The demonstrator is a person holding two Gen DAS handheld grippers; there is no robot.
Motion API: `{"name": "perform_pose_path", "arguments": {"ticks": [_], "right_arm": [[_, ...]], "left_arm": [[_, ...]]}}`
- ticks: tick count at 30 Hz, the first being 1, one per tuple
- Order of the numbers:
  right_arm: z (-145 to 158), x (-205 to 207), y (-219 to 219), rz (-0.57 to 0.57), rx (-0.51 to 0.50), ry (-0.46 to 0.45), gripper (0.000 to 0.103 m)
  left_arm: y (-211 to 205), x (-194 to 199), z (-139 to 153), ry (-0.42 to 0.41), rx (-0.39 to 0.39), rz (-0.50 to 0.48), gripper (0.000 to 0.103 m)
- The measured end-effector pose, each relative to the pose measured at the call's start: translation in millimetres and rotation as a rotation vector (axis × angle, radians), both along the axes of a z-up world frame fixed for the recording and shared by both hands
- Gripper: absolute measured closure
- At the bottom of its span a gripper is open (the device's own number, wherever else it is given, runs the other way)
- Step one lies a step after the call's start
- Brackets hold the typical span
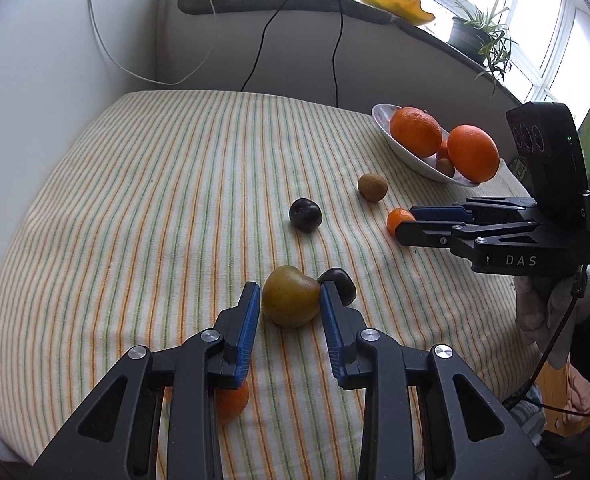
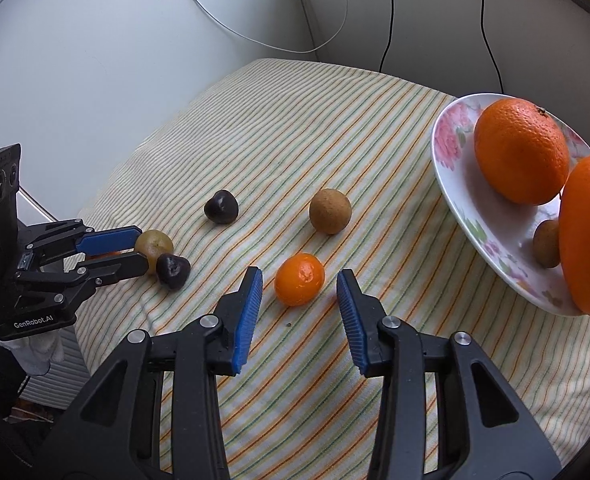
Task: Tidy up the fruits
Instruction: 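Grasp the small tangerine with the right gripper while the left gripper grasps the yellow-green fruit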
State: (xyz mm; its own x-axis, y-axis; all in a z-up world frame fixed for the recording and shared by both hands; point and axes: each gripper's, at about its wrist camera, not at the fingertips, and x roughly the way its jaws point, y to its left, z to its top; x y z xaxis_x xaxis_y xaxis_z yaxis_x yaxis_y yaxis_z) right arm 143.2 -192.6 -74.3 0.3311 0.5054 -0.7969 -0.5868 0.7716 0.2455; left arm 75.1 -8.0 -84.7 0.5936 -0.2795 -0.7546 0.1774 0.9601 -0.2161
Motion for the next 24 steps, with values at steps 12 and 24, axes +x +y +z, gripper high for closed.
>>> {"name": "perform_pose_path", "arguments": {"ticks": [12,24], "right_arm": [[-7.0,6.0,6.6,0.004,-0.027,-0.006,0.074],[-0.5,-4.4,-0.7,-0.01,-0.028,-0.033,0.077]], "left_arm": [[-0.4,0.1,-0.8,-0.011,-0.004,0.001,0.077],[5.6,-1.6,4.1,-0.034,-0.019,0.039,0.078]]}}
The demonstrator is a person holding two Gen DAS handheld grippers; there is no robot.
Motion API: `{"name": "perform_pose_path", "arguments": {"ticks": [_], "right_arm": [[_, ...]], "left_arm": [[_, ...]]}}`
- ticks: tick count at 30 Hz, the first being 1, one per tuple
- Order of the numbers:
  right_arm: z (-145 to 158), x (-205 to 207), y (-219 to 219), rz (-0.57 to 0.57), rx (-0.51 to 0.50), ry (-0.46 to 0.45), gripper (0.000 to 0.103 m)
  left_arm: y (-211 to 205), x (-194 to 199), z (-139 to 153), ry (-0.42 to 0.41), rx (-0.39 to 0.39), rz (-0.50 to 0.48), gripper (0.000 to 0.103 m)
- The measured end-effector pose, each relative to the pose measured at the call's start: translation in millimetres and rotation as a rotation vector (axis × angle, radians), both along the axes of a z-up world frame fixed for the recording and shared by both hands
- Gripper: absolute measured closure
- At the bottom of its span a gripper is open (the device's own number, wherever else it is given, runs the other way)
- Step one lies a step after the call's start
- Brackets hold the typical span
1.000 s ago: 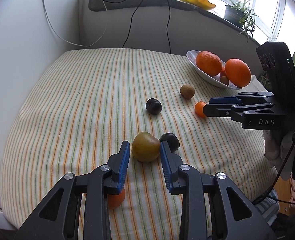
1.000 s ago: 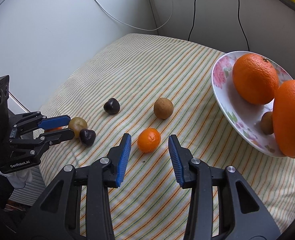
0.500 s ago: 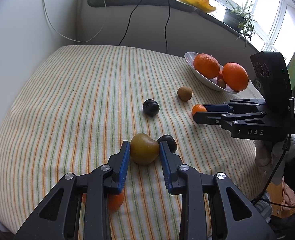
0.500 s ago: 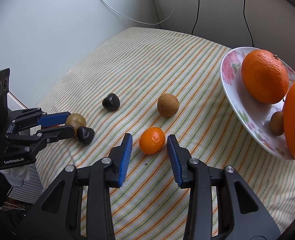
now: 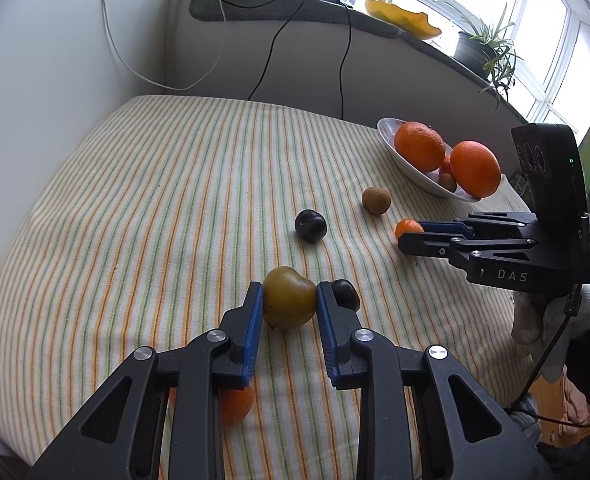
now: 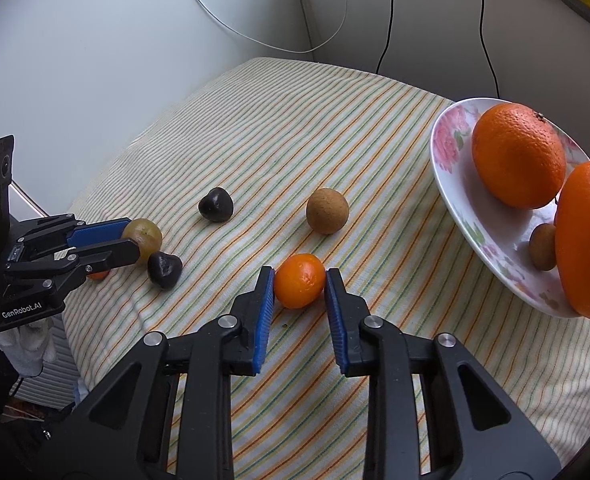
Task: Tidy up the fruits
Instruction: 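Grasp the small tangerine with the right gripper while the left gripper grasps the yellow-green fruit, then carry the tangerine with the right gripper while the left gripper carries the yellow-green fruit to the plate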
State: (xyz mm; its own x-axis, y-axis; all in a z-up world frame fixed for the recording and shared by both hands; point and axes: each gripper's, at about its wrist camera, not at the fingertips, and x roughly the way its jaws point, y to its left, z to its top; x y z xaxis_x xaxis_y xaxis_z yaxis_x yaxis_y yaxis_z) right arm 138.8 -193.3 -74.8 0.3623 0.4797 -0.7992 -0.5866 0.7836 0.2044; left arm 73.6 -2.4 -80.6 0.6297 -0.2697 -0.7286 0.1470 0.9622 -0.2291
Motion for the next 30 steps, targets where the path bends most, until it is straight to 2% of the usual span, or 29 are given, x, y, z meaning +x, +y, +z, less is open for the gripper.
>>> {"name": "perform_pose_path", "arguments": {"ticks": [12,21,30], "right_arm": [[26.6,-12.2,-21.3,-0.015,0.032,-0.059,0.077],[59.0,-19.1,-57.3,-0.069,0.07,-0.117,0.077],[82.4,-0.7,-93.5,-0.143,0.102,-0.17,0.077]], "left_arm": [[-3.3,9.1,17.2,-0.05,-0.05,0.005,0.078],[-32.7,27.1,30.8,-0.093,-0.089,-0.049,0.078],[-67.9,51.5,38.4,-0.117,-0.115,-0.109,0.078]]}}
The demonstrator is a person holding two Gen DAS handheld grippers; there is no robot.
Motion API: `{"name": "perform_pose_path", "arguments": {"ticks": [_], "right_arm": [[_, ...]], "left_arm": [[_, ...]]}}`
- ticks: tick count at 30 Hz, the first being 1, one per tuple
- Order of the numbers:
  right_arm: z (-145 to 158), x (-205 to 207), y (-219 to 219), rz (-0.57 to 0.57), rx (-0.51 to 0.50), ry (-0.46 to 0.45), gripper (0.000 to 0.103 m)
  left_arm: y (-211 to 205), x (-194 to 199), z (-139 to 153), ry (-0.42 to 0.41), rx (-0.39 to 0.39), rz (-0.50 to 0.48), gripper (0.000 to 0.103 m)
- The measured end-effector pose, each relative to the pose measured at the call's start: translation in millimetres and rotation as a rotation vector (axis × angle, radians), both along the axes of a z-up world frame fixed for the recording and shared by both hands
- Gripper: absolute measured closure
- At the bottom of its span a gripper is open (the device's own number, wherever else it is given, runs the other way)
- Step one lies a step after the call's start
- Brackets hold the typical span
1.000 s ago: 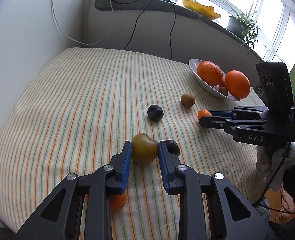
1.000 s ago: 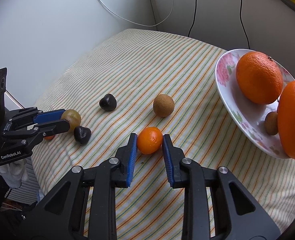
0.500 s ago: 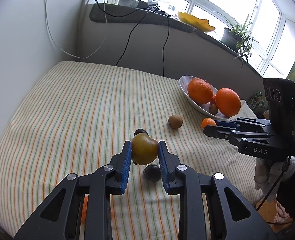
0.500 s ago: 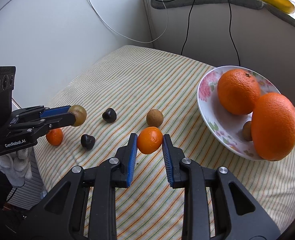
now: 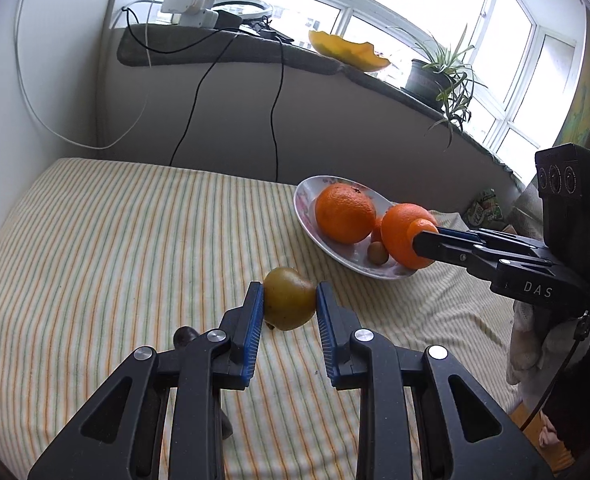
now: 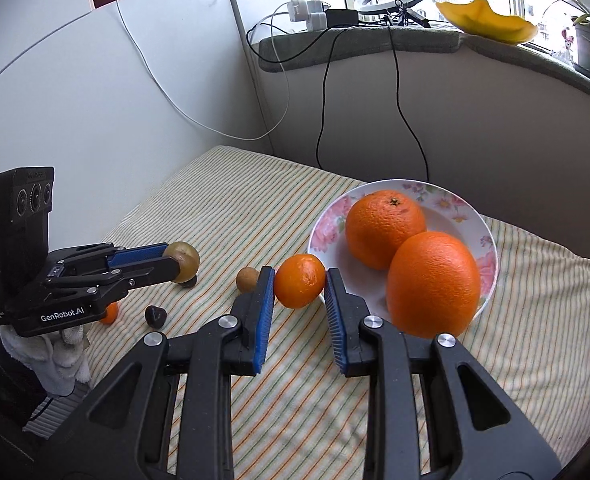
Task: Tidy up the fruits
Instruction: 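Carry the tangerine with the right gripper while the left gripper carries the yellow-green fruit to the plate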
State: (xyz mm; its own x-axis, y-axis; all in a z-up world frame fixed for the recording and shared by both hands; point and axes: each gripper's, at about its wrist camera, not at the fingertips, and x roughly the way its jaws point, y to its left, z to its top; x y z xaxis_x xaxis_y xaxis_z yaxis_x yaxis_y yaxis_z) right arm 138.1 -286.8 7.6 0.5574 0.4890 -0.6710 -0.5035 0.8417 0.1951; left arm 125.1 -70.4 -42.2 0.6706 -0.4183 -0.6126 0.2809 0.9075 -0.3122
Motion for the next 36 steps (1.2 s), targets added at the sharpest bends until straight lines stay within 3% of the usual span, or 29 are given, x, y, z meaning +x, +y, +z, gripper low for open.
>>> {"name": "perform_pose_path", "arguments": {"ticks": [17,36], "right_arm": [[3.3,48.7,-53.8,-0.117,0.024,-0.019,0.077],[-39.5,117.1,-86.5,-0.187,0.051,0.096,0.077]], "left_arm": [[-54.2,38.9,0.3,0.002,-0.005,-0.082,0.078],[-91.5,64.1,-17.7,0.052,0.023,-0.13,0.078]]}}
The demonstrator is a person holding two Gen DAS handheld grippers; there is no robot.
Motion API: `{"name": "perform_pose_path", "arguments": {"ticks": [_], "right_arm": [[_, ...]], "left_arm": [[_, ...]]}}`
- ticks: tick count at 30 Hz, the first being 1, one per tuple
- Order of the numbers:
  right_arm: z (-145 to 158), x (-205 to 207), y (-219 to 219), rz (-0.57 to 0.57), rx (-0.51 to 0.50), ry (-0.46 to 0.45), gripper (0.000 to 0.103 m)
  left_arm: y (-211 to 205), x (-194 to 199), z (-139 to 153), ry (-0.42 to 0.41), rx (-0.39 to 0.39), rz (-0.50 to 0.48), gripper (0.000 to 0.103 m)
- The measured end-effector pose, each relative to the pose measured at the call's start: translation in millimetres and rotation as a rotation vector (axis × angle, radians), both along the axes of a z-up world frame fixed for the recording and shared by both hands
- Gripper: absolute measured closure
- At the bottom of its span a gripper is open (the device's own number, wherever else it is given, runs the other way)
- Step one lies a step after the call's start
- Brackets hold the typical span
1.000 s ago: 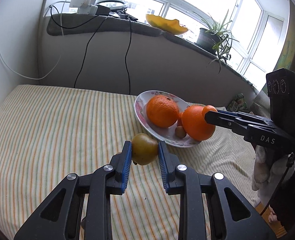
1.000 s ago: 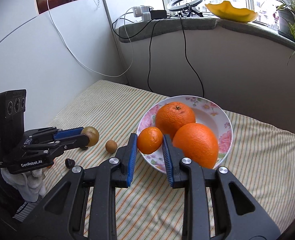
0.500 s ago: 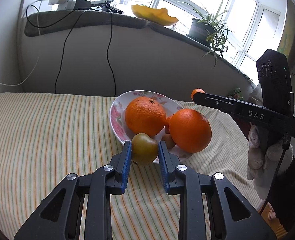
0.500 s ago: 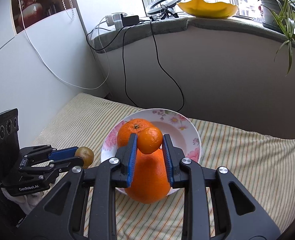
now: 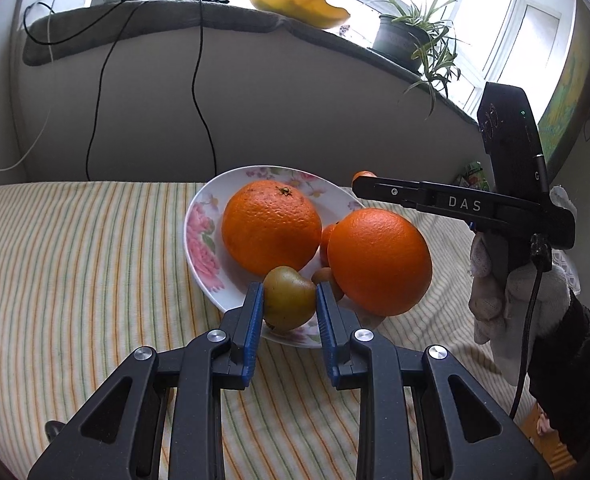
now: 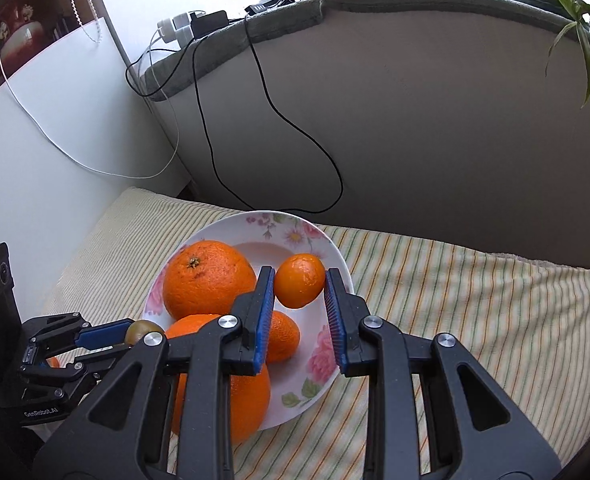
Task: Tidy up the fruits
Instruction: 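Carry the tangerine with the right gripper while the left gripper carries the yellow-green fruit to the plate, then open the right gripper over the plate while the left gripper releases its fruit there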
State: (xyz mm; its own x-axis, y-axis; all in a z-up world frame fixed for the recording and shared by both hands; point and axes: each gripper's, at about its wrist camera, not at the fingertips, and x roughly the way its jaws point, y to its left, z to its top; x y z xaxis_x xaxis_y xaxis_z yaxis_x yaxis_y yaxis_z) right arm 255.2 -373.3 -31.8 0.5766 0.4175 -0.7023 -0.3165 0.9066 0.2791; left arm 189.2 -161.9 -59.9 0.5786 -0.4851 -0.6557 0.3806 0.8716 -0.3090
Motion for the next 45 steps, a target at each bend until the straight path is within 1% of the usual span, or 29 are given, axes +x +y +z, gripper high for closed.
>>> {"name": "perform_pose_path", "arguments": {"ticks": [6,16,20,21,22,23,24,25,29,31,33,38,41,45], "right_arm": [[-7.4,6.5,-1.8,0.002,0.013,0.024,0.077],[-9.1,7.2,-3.9,-0.002,0.027,0.04,0.077],[-10.7,7.6,-5.7,-0.005,0.036,0.049,0.076],[-11.3,7.6,-6.1,-0.007,0.037,0.052,0.074],[-11.6,7.4,-6.4,-0.01,0.038,0.052,0.065],[-10.9,7.1,-7.0,-0.013,0.039,0.049,0.06],[-10.1,6.1,-7.5,-0.018,0.04,0.043,0.049],[-8.9,5.1,-7.7,-0.02,0.042,0.037,0.046],[-4.6,2.6,-7.9,-0.023,0.041,0.03,0.046],[-2.2,0.7,-8.2,-0.026,0.041,0.025,0.042],[0.4,-1.5,-8.6,-0.029,0.041,0.019,0.04],[7.9,-9.3,-10.0,-0.039,0.046,0.005,0.039],[14.2,-15.2,-9.7,-0.04,0.046,-0.006,0.035],[23.2,-26.0,-6.8,-0.035,0.045,-0.025,0.034]], "left_arm": [[-2.7,3.0,-0.4,0.006,0.003,-0.004,0.078],[-6.9,3.8,-1.4,0.014,0.01,-0.015,0.078],[-6.9,3.9,-0.6,0.016,0.017,-0.013,0.075],[-7.1,4.1,-0.5,0.016,0.019,-0.012,0.074],[-7.0,4.0,0.1,0.015,0.017,-0.013,0.068],[-7.0,3.5,1.0,0.011,0.015,-0.012,0.062],[-6.9,2.9,2.2,0.007,0.015,-0.011,0.06],[-6.9,2.4,2.9,0.003,0.015,-0.01,0.059],[-8.2,1.6,4.4,0.002,0.017,-0.017,0.059],[-8.7,0.4,5.1,0.0,0.017,-0.018,0.059],[-7.7,-1.7,6.1,-0.002,0.012,-0.016,0.059],[-4.8,-8.2,11.9,-0.017,0.007,-0.011,0.059],[-1.7,-13.0,16.1,-0.027,0.006,-0.007,0.059],[4.3,-21.7,20.9,-0.038,0.003,-0.003,0.059]]}}
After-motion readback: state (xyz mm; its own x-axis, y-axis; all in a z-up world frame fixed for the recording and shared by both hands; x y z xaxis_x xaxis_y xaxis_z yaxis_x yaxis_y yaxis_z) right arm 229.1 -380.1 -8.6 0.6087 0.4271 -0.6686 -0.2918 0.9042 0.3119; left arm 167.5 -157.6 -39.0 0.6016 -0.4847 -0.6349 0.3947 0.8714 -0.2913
